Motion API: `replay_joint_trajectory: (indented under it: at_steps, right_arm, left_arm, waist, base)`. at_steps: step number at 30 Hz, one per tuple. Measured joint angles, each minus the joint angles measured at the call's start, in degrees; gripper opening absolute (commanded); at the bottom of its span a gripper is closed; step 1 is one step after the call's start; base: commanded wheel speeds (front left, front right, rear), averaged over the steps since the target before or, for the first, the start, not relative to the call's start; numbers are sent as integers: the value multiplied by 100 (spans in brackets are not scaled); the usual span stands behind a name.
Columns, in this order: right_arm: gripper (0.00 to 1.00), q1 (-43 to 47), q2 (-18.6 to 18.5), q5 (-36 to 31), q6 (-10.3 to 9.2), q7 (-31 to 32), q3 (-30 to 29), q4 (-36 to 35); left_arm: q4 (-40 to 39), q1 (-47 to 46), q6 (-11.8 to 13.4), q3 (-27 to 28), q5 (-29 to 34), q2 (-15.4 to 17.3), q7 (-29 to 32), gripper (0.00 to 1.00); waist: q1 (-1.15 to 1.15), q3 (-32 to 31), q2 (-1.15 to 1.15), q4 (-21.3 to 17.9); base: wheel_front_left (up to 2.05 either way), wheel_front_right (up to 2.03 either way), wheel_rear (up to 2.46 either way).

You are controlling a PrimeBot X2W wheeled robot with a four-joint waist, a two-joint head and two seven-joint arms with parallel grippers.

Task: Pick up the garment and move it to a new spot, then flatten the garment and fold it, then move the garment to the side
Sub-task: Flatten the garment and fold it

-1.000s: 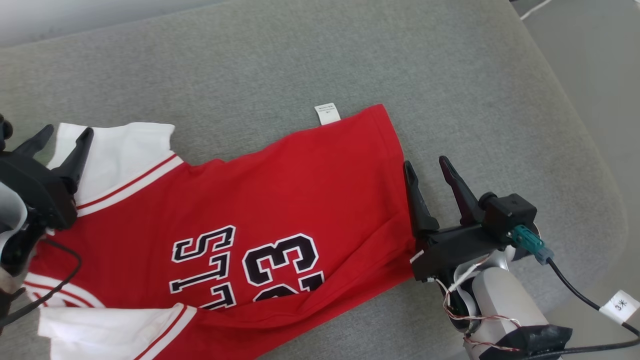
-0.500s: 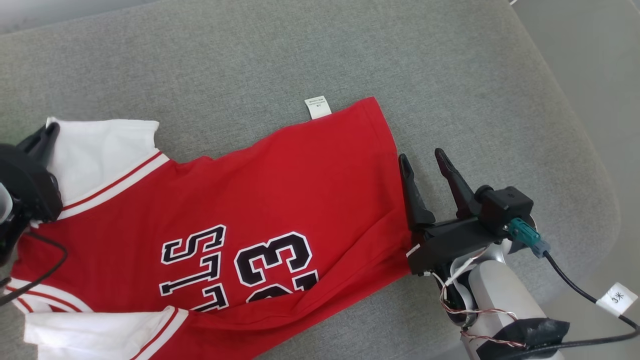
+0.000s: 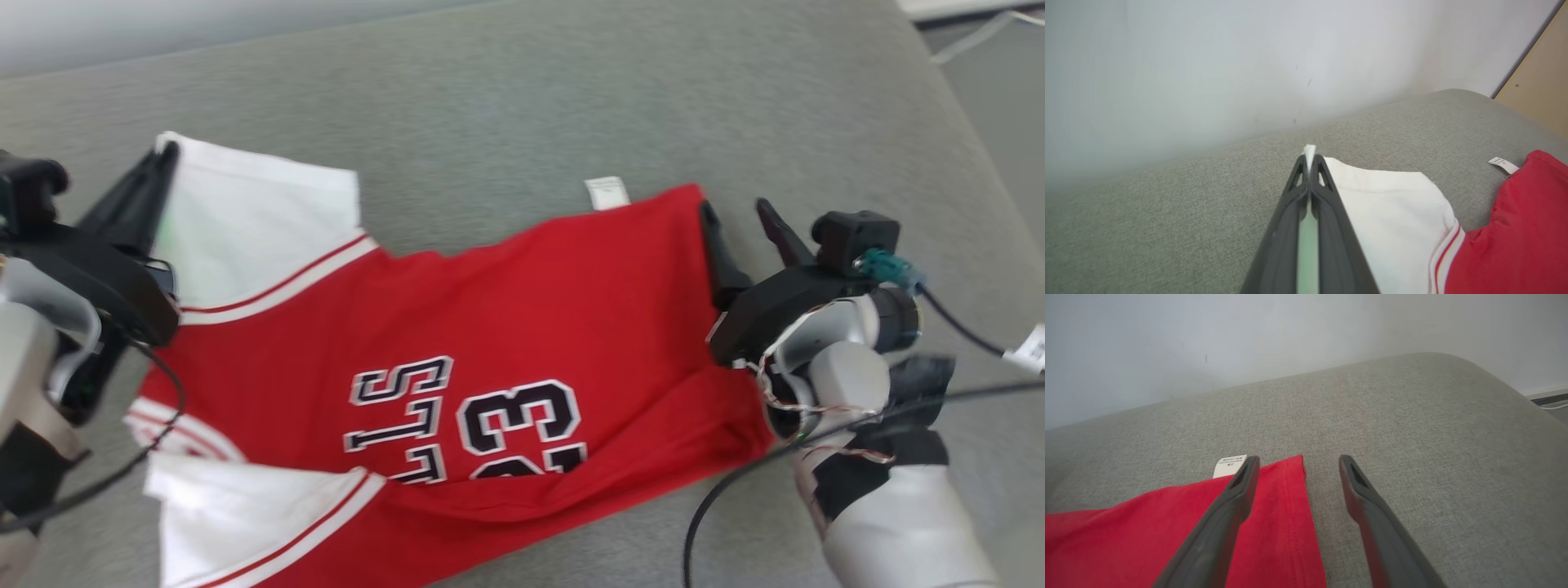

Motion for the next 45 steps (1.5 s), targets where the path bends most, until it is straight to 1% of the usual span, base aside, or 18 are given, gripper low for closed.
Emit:
replay_joint_trajectory:
  at_steps: [1, 3, 6, 7, 8, 9, 10, 17, 22, 23, 24, 25, 26, 27, 31, 37, 41, 45]
  right_arm:
    - [100, -128, -66, 34, 0, 132, -130, 296]
    - [100, -270, -104, 53, 0, 183, -275, 568]
    - [100, -514, -141, 90, 0, 219, -469, 948]
    - [100, -514, -141, 90, 0, 219, -469, 948]
    - [100, -765, -163, 85, 0, 261, -628, 1365]
    - [100, -765, -163, 85, 0, 261, -628, 1365]
    - [100, -934, -181, 45, 0, 321, -712, 1669]
    - [100, -1465, -398, -410, 0, 203, -1209, 2570]
    - [100, -1681, -294, -659, 0, 108, -1448, 3025]
    - [92, -1703, -274, -703, 0, 97, -1490, 3098]
    - [70, -1730, -263, -743, 0, 48, -1539, 3161]
    - [38, -1775, -260, -786, 0, 14, -1586, 3227]
    - [9, -1821, -264, -847, 0, 5, -1625, 3279]
    - [0, -1859, -263, -886, -1, -32, -1671, 3326]
    - [0, -1961, -302, -1211, 0, -305, -1853, 3410]
    - [0, -1999, -190, -1485, 0, -693, -2002, 3360]
    - [0, -1776, -60, -1346, 0, -793, -1928, 3274]
    - [0, -1475, 38, -996, 0, -824, -1544, 2954]
  left_arm:
    - [-194, 112, 37, 9, -10, -37, -137, 0]
    - [-433, 247, 114, 12, -16, -51, -254, 0]
    - [-825, 489, 246, 33, -38, -55, -361, 0]
    - [-825, 489, 246, 33, -38, -55, -361, 0]
    - [-1222, 753, 391, 32, -49, -14, -412, 0]
    - [-1222, 753, 391, 32, -49, -14, -412, 0]
    - [-1454, 878, 467, 25, -52, 11, -410, 0]
    - [-2031, 1009, 662, -14, -57, 31, -350, 0]
    - [-2245, 1054, 739, -20, -57, 56, -299, 0]
    - [-2281, 1056, 757, -21, -57, 63, -297, 0]
    - [-2309, 1060, 758, -22, -57, 73, -294, 0]
    - [-2337, 1063, 764, -21, -57, 81, -292, 0]
    - [-2364, 1063, 766, -21, -57, 90, -292, 0]
    - [-2392, 1063, 773, -22, -57, 97, -290, 0]
    - [-2427, 1063, 780, -26, -56, 109, -276, 0]
    - [-2449, 1167, 831, 82, -101, 154, -447, 0]
    - [-2625, 1484, 940, 160, -193, 215, -568, 0]
    - [-2860, 1906, 1109, 261, -237, 299, -687, 0]
  waist:
    - [0, -44, 0, 152]
    - [0, -81, 0, 304]
    - [0, -122, 0, 518]
    - [0, -122, 0, 518]
    - [0, -145, 0, 704]
    - [0, -145, 0, 704]
    - [0, -152, 0, 811]
    - [0, -131, 0, 1068]
    - [0, -55, 0, 1100]
    - [0, -36, 0, 1098]
    - [0, -17, 0, 1095]
    - [0, 5, 0, 1092]
    - [0, 30, 0, 1090]
    - [0, 56, 0, 1089]
    - [0, 150, 0, 1097]
    - [0, 104, 0, 1110]
    - [0, -6, 0, 1109]
    - [0, -126, 0, 1096]
  base:
    - [0, 0, 0]
    - [0, 0, 0]
    - [0, 0, 0]
    - [0, 0, 0]
    - [0, 0, 0]
    - [0, 0, 0]
    - [0, 0, 0]
    - [0, 0, 0]
    - [0, 0, 0]
    - [0, 0, 0]
    - [0, 0, 0]
    - [0, 0, 0]
    - [0, 0, 0]
    - [0, 0, 0]
    - [0, 0, 0]
    - [0, 0, 0]
    - [0, 0, 0]
    - [0, 0, 0]
